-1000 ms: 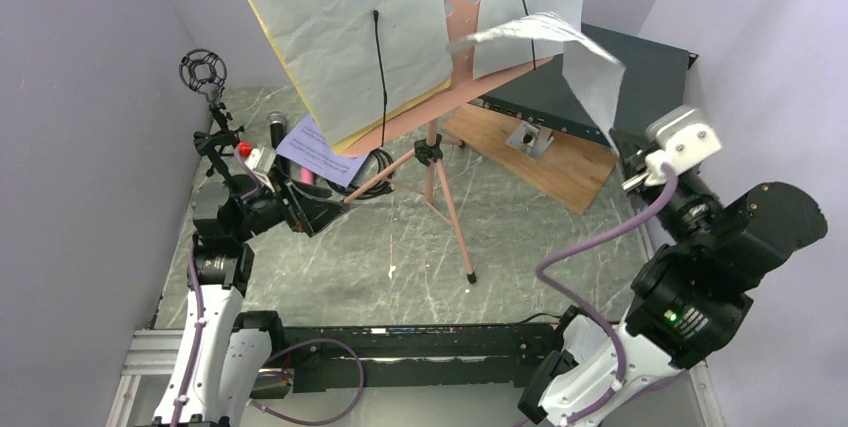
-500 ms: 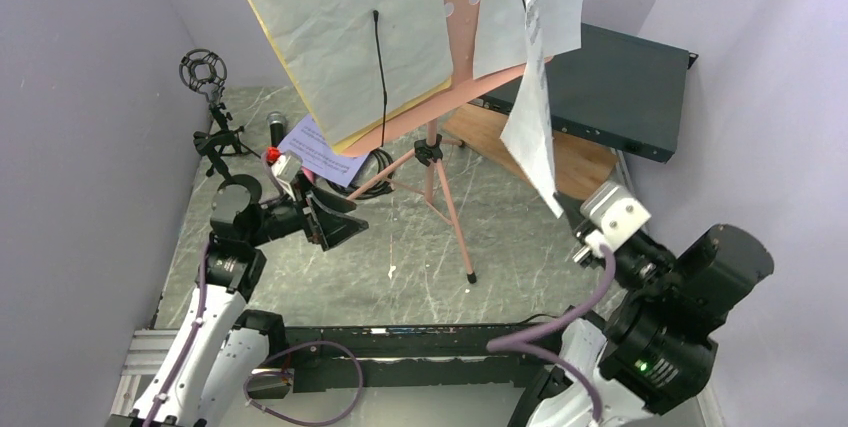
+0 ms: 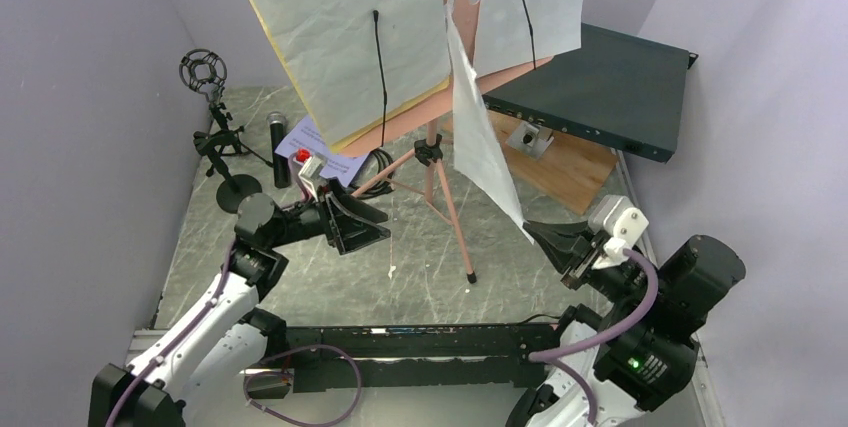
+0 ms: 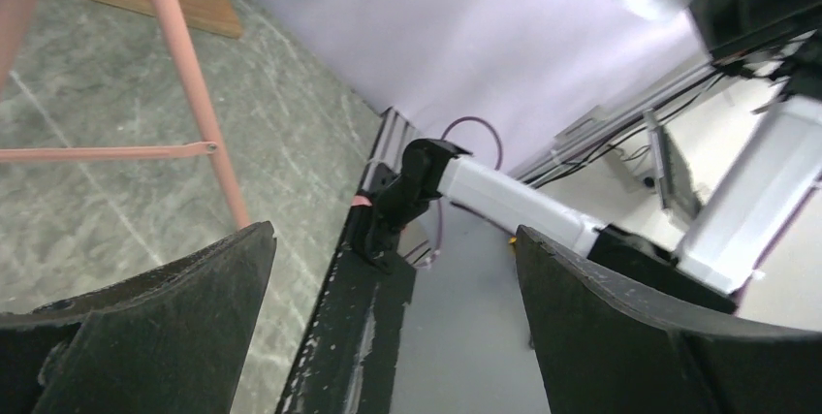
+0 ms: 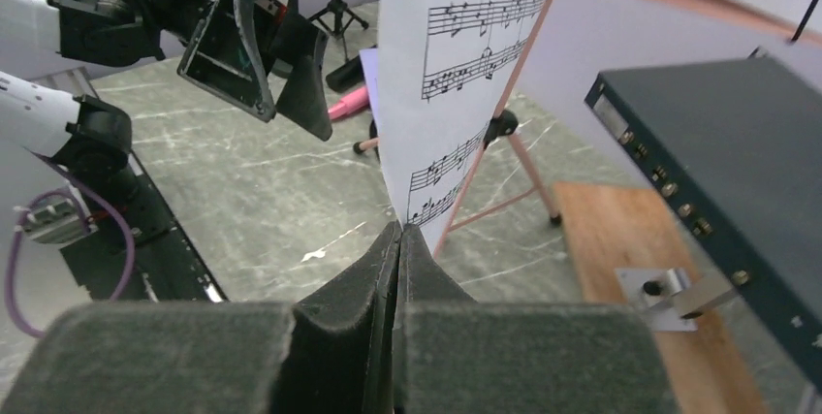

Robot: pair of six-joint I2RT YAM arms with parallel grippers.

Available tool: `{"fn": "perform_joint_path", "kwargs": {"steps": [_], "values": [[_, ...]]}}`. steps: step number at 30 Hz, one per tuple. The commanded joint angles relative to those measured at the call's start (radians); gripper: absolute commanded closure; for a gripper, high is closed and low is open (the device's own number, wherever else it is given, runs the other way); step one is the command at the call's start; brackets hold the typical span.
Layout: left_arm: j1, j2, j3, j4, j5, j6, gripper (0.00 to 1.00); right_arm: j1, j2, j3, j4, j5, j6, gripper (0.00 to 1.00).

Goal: Pack up the instrument practice props
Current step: Pick up the sheet music from the music stand, then place the sheet music at the center of the board.

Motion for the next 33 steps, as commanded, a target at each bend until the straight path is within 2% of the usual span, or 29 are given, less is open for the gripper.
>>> {"fn": "perform_joint_path", "kwargs": {"steps": [1, 3, 7, 13, 23, 33], "values": [[-0.023, 0.043, -0.045, 0.379, -0.008, -0.247, 0.01, 0.004, -0.049, -0.119, 0.186, -0.115, 0.190, 1.00], [-0.045, 0.048, -0.056, 0.418, -0.042, -0.247, 0.00, 0.004, -0.058, -0.145, 0.163, -0.117, 0.179, 1.00], [-0.113, 0.057, -0.031, 0.336, -0.117, -0.132, 0.01, 0.004, -0.069, -0.155, 0.073, -0.117, 0.104, 1.00], [-0.196, 0.175, 0.016, 0.380, -0.184, -0.062, 0.01, 0.005, -0.095, -0.193, -0.015, -0.116, 0.062, 1.00], [-0.262, 0.406, 0.065, 0.696, -0.228, -0.155, 0.01, 0.012, -0.183, -0.337, -0.095, -0.062, 0.009, 1.00], [-0.287, 0.477, 0.093, 0.750, -0.248, -0.215, 0.02, 0.022, -0.269, -0.496, -0.084, -0.022, -0.008, 1.00]]}}
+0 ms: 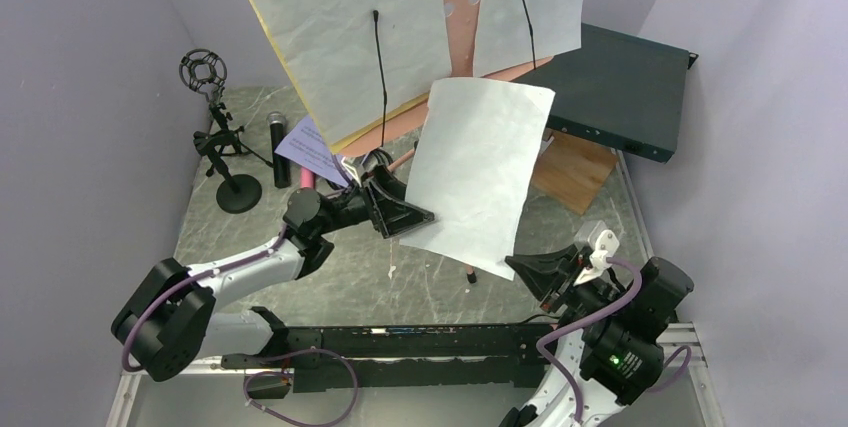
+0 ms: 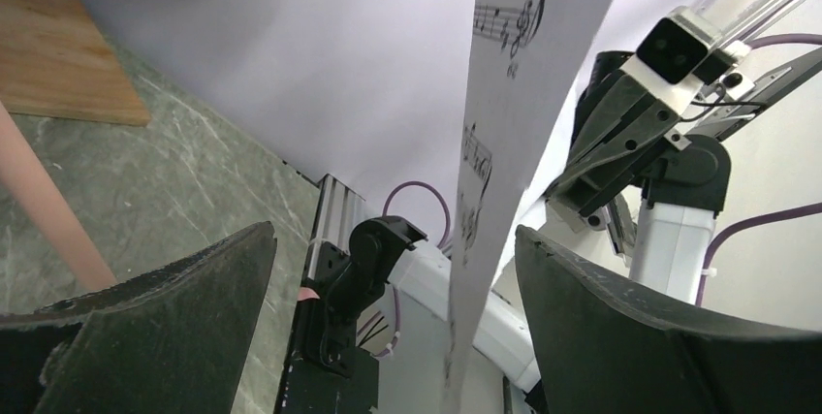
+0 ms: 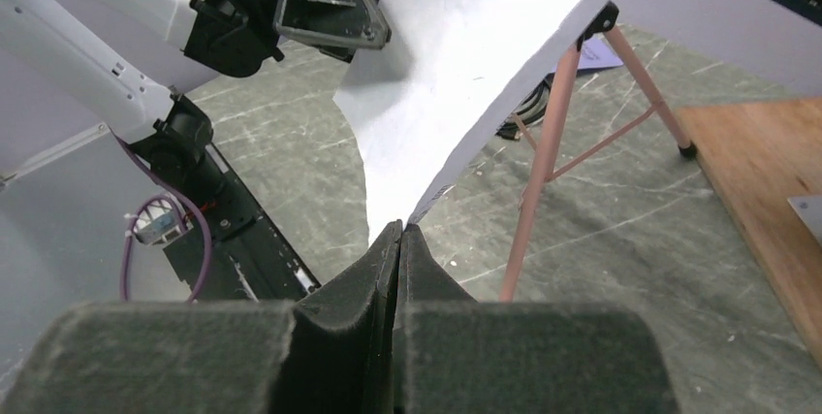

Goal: Pack up the instrument practice props
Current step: Place the sheet music at the center of the board.

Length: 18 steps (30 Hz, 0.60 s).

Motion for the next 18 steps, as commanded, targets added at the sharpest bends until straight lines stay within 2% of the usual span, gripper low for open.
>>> {"fn": "perform_joint_path", "kwargs": {"steps": [1, 4, 9, 10, 12, 13, 14, 15, 16, 18], "values": [[-0.006, 0.008, 0.042, 0.071, -0.022, -0.028, 0.04, 0.011, -0.022, -0.049, 0.005, -0.004, -0.027, 1.00], [-0.005, 0.018, 0.055, 0.045, -0.023, -0.033, 0.12, 0.014, -0.042, -0.085, 0.026, -0.010, -0.010, 1.00], [-0.008, 0.047, 0.055, 0.073, -0.013, -0.052, 0.35, 0.019, -0.077, -0.140, 0.057, 0.002, 0.013, 1.00], [-0.008, 0.053, 0.053, 0.080, -0.010, -0.053, 0.45, 0.020, -0.083, -0.150, 0.065, 0.005, 0.019, 1.00], [-0.006, 0.058, 0.047, 0.090, -0.011, -0.048, 0.77, 0.023, -0.095, -0.165, 0.077, 0.014, 0.026, 1.00], [-0.005, 0.056, 0.041, 0.088, -0.011, -0.042, 0.89, 0.024, -0.100, -0.169, 0.082, 0.020, 0.030, 1.00], [-0.005, 0.053, 0.036, 0.073, -0.012, -0.035, 1.00, 0.025, -0.101, -0.171, 0.088, 0.028, 0.032, 1.00], [-0.005, 0.045, 0.027, 0.060, -0.015, -0.028, 1.00, 0.024, -0.101, -0.173, 0.096, 0.038, 0.036, 1.00], [-0.006, 0.034, 0.016, 0.023, -0.020, -0.016, 1.00, 0.025, -0.102, -0.174, 0.112, 0.051, 0.048, 0.95], [-0.005, -0.006, -0.014, -0.054, -0.037, 0.014, 1.00, 0.025, -0.100, -0.187, 0.179, 0.088, 0.096, 0.70]]}}
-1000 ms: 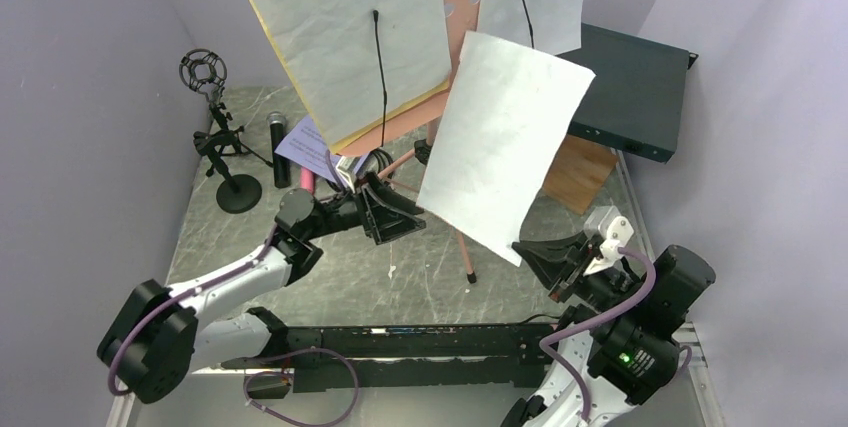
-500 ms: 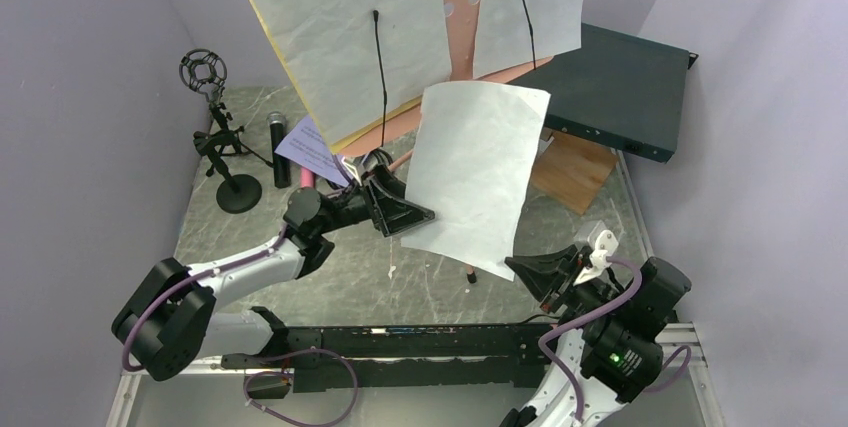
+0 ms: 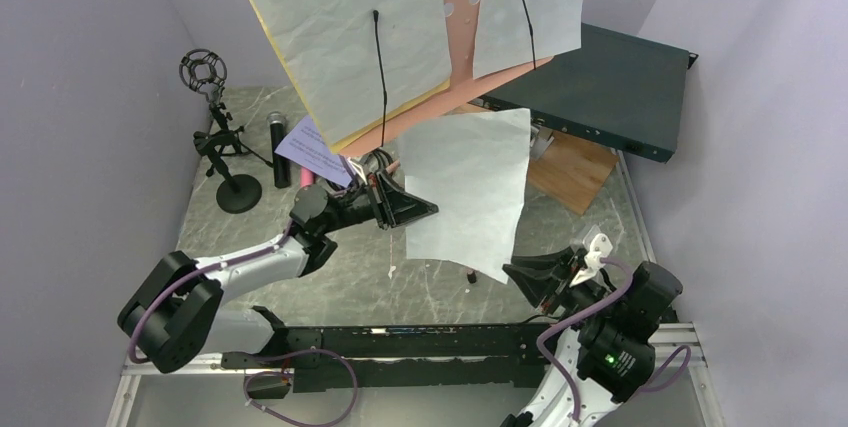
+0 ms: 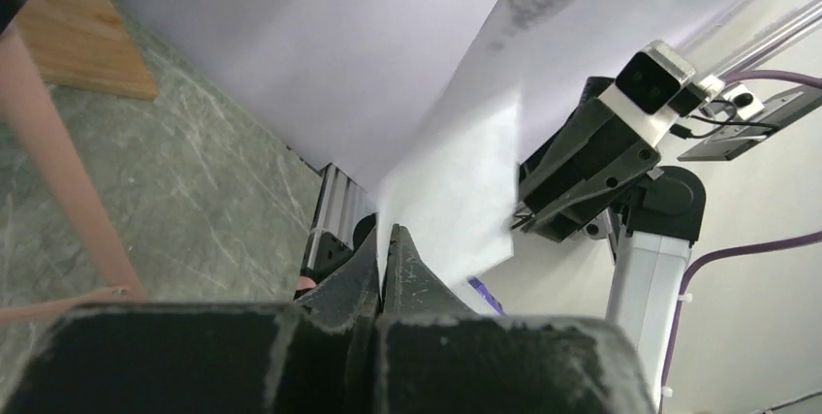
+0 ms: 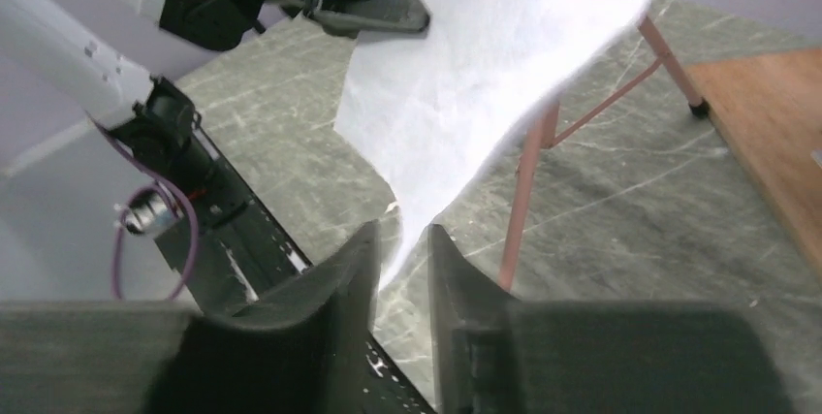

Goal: Pack up the instrument practice props
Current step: Place the sheet music at the center of the board.

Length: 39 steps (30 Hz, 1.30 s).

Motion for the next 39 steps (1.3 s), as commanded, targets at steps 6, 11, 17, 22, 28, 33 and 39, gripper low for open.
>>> {"fn": "perform_joint_path", "kwargs": {"steps": [6, 11, 17, 22, 28, 33, 39], "values": [[-0.003, -0.279, -0.167, -0.343, -0.112, 0.126, 1.00, 0.012, 0.073, -0.095, 0.365, 0.099, 0.232, 0.24], [-0.003, -0.606, -0.218, -0.809, -0.286, 0.227, 1.00, 0.012, 0.191, -0.056, 0.306, 0.117, 0.051, 0.09], [-0.001, -0.935, -0.121, -1.366, -0.659, 0.385, 1.00, 0.012, 0.271, -0.098, 0.393, 0.113, -0.025, 0.03], [-0.001, -0.950, -0.003, -1.562, -0.908, 0.488, 1.00, 0.012, 0.304, -0.139, 0.557, 0.102, 0.032, 0.02], [0.001, -0.728, 0.105, -1.551, -0.994, 0.585, 1.00, 0.012, 0.353, -0.202, 0.667, 0.070, 0.037, 0.00], [0.052, -0.610, 0.207, -1.559, -1.039, 0.681, 1.00, 0.012, 0.381, -0.234, 0.653, 0.044, -0.036, 0.00], [0.294, -0.533, 0.262, -1.532, -0.834, 0.720, 1.00, 0.018, 0.404, -0.215, 0.578, 0.028, -0.123, 0.00]]}}
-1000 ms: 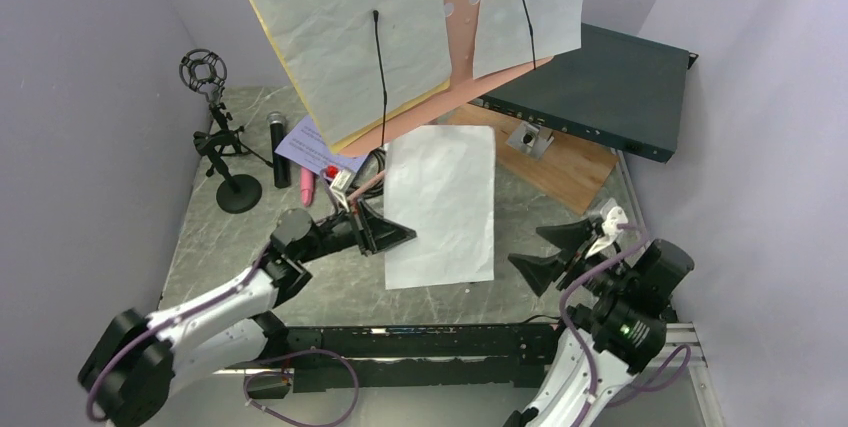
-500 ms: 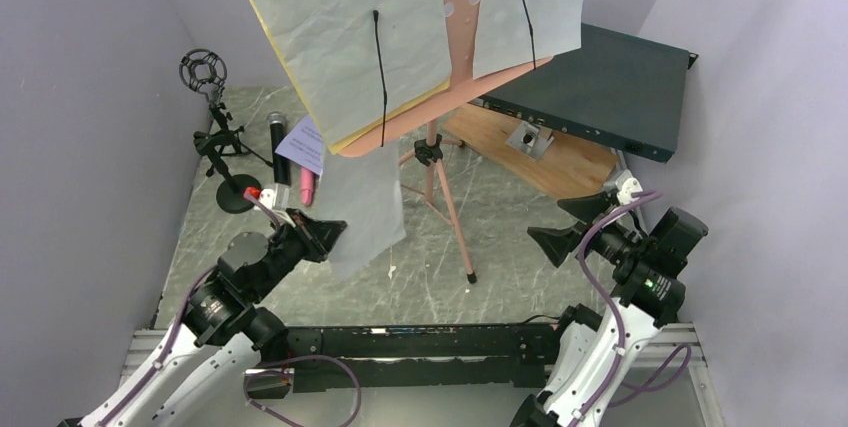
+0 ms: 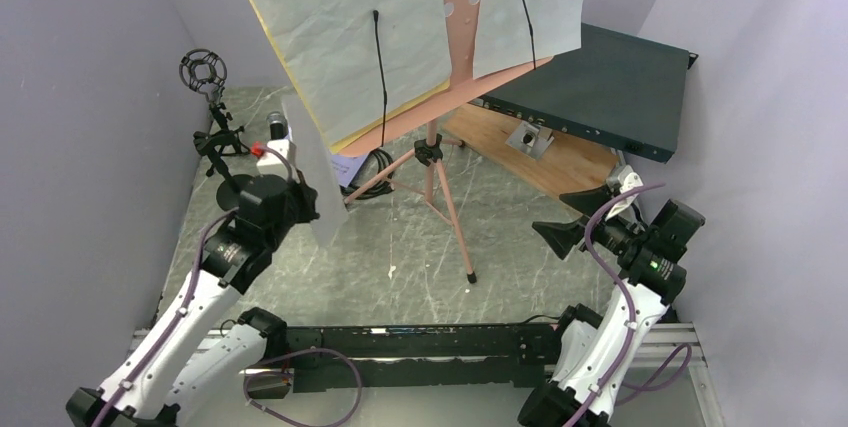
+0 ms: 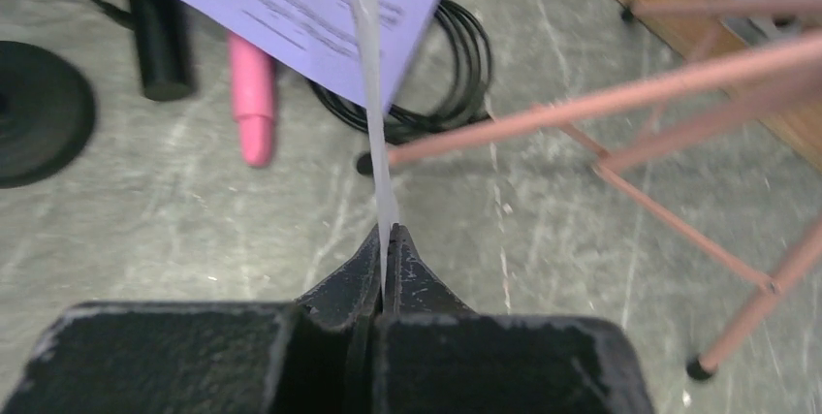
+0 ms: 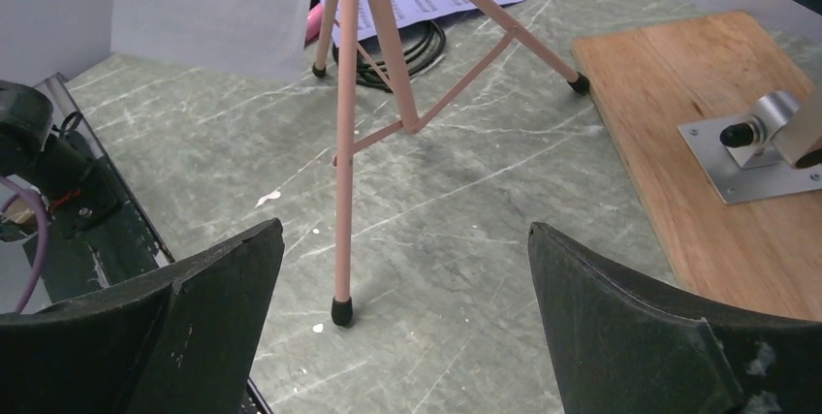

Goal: Pack up the instrument practice props
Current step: Place the sheet music at the center of the board.

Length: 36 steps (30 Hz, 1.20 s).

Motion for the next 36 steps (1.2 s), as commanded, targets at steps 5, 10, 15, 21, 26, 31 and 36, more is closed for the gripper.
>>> {"fn": "perform_joint_path", "kwargs": {"steps": [5, 10, 15, 21, 26, 31, 36], "values": [[0.341, 0.129, 0.069, 0.100, 0.355, 0.030, 1.00, 0.010, 0.002, 0.027, -0.097, -0.048, -0.189, 0.00], [0.468, 0.264, 0.118, 0.163, 0.518, 0.036, 1.00, 0.010, -0.033, 0.019, -0.096, -0.036, -0.190, 0.00], [0.569, 0.421, 0.187, 0.187, 0.628, 0.088, 1.00, 0.013, -0.043, 0.018, -0.097, -0.025, -0.188, 0.00], [0.620, 0.568, 0.272, 0.168, 0.697, 0.123, 1.00, 0.015, -0.044, 0.015, -0.088, -0.026, -0.173, 0.00], [0.624, 0.682, 0.345, 0.127, 0.691, 0.162, 1.00, 0.020, -0.043, 0.011, -0.084, -0.021, -0.166, 0.00], [0.623, 0.804, 0.425, 0.075, 0.668, 0.199, 1.00, 0.028, -0.047, 0.008, -0.074, -0.011, -0.156, 0.00], [0.625, 0.902, 0.496, 0.032, 0.637, 0.221, 1.00, 0.036, -0.049, -0.002, -0.049, -0.003, -0.131, 0.00]]}}
